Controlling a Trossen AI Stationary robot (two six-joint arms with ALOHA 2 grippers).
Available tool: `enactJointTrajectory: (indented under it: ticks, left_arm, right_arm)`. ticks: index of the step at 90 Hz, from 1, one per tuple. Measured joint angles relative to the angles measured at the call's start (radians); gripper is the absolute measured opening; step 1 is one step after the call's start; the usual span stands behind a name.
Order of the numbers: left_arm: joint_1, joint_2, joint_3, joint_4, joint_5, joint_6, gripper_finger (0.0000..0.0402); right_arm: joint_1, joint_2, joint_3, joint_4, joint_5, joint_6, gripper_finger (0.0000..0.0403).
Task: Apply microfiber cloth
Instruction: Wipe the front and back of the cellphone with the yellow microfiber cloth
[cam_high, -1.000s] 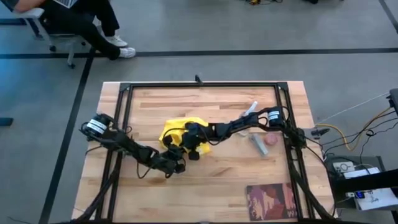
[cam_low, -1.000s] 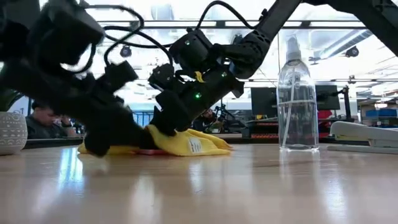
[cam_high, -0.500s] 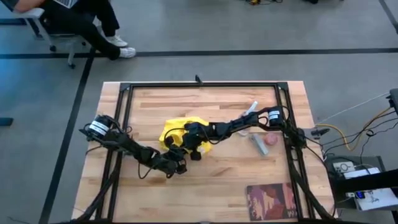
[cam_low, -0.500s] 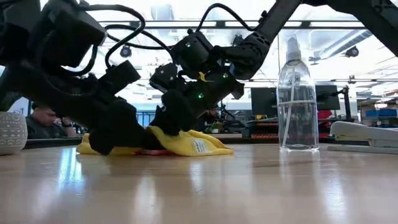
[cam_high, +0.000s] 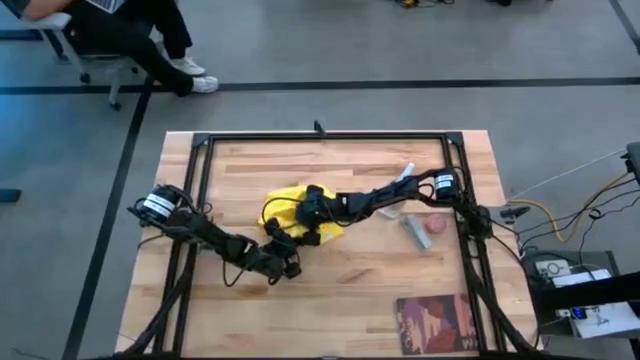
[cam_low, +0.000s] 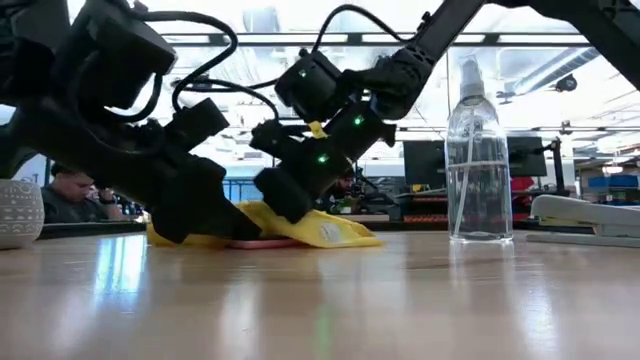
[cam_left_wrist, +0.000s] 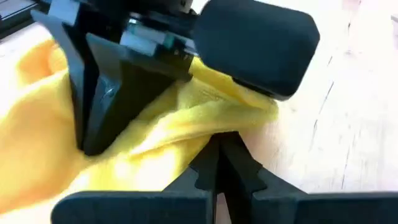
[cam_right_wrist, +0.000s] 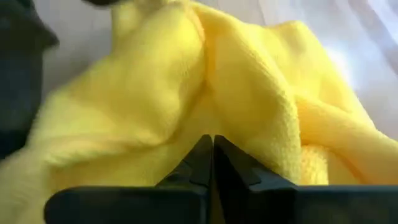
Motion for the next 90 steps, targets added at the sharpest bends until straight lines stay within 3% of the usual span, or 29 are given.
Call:
enactJointTrajectory:
  ticks: [29,53,77,90]
  left_arm:
    - [-0.026,-0.063,0.0,-0.125,0.014,-0.012,0.0]
    - [-0.052,-0.271,-0.007,-0.321,0.051,0.032,0.0]
    - [0.039,-0.361,-0.024,-0.403,0.042,0.054,0.0]
    - [0.123,-0.312,-0.039,-0.402,0.1,0.053,0.0]
  right_arm:
    - [0.006,-0.119,-0.106,-0.152,0.097,-0.021,0.0]
    - [0.122,-0.281,-0.246,-0.031,0.092,-0.078,0.0]
    - [0.156,-0.277,-0.276,-0.016,0.092,-0.116,0.0002]
    - [0.161,-0.256,-0.27,-0.032,0.053,-0.149,0.0042]
